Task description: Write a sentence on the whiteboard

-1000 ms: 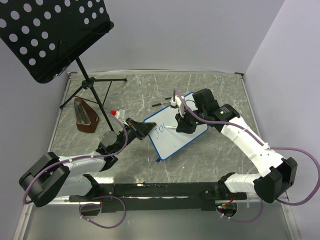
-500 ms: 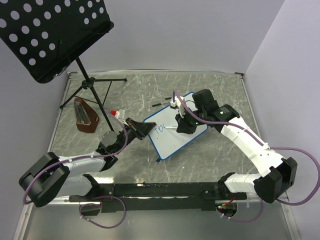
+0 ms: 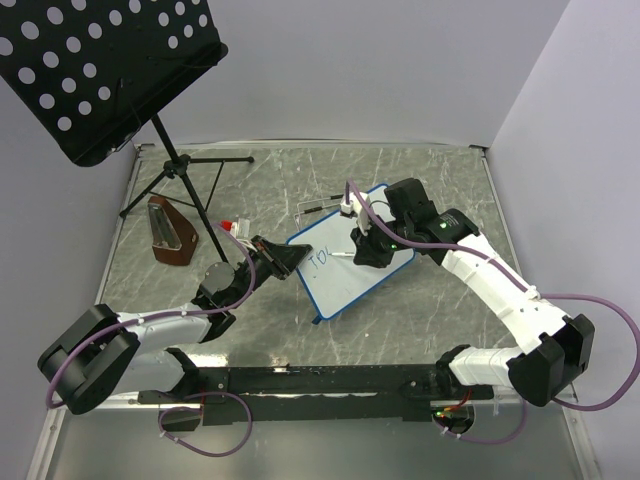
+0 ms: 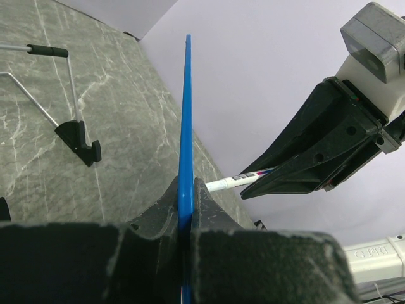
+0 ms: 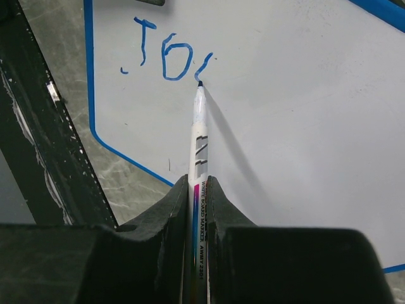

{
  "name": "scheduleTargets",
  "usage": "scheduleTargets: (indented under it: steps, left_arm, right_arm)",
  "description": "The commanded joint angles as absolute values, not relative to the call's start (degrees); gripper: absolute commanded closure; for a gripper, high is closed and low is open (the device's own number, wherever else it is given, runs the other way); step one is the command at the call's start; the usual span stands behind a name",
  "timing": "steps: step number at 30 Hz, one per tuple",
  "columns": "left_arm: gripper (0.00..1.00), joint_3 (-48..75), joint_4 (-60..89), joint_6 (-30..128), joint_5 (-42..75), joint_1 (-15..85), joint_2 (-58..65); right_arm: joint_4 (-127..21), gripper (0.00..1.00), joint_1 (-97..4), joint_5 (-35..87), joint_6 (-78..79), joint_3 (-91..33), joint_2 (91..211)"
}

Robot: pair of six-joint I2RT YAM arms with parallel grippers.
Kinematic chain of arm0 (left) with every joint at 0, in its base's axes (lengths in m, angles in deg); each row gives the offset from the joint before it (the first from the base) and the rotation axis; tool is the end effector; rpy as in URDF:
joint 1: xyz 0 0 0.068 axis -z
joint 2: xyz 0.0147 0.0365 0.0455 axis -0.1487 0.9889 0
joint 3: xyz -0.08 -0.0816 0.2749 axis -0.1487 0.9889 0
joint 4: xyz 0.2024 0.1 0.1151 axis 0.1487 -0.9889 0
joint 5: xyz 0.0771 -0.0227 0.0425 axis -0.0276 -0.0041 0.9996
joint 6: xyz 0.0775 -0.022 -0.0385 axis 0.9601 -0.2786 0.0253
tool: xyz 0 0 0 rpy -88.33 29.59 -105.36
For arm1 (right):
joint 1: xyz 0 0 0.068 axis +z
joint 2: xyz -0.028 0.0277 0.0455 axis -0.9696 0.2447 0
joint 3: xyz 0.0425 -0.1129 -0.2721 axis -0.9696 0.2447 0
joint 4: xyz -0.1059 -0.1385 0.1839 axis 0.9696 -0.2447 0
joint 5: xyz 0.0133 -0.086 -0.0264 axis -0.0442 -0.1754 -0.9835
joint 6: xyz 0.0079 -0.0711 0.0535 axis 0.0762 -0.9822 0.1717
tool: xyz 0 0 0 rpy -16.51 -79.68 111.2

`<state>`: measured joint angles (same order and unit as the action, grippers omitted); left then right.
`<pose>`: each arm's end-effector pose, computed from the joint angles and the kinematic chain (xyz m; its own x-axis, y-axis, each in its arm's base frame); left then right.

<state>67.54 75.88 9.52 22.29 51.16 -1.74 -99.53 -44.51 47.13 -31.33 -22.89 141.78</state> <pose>0.1919 -0.1811 0.2676 -0.4611 -0.6390 -0.6157 0.5563 0.3324 -0.7616 0.2044 0.1692 0.3317 -0.2749 -0.6017 -0.7499 -0.9305 0.3628 0.0500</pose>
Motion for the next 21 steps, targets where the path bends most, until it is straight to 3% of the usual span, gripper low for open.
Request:
scheduleTargets:
  steps: [1,21]
  left_arm:
    - [0.99,66.65,86.84,7.28,21.56,51.35,-3.96]
    - [0.99,66.91,87.90,6.75,21.12,51.35,-3.16]
  right_arm:
    - [-98.64,1.00,-44.99,44.68,-30.70,-23.93,140.75]
    - [-96.80,1.00,-45.08,43.45,-29.65,-27.18,142.59]
